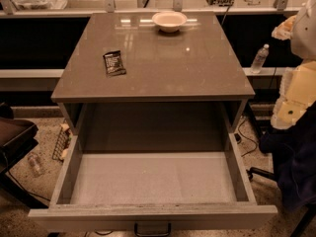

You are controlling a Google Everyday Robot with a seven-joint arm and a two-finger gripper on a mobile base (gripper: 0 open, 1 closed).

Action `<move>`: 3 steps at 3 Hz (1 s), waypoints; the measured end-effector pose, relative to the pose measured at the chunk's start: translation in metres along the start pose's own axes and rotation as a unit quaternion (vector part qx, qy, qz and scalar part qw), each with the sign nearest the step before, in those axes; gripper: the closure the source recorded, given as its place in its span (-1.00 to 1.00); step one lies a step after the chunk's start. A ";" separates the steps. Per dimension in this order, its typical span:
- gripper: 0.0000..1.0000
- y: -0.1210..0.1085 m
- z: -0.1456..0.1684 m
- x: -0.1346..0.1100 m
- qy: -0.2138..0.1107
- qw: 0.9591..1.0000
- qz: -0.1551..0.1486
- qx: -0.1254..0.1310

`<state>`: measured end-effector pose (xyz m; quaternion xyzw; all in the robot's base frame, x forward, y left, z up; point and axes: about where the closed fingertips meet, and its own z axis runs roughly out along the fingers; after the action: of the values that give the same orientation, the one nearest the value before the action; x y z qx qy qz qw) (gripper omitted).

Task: Place rxbar chocolate into top drawer

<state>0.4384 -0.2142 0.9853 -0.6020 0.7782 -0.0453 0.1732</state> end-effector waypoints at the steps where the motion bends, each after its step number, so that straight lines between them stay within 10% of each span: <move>1: -1.00 -0.003 0.000 -0.005 0.000 1.000 0.000 0.002; 3: -1.00 -0.059 0.043 -0.071 0.030 0.999 0.019 0.019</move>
Offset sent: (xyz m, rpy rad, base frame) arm 0.0785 0.0639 -0.0042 -0.0844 0.0036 -0.0196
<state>0.5219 -0.1569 0.9768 -0.5816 0.7936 -0.0752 0.1621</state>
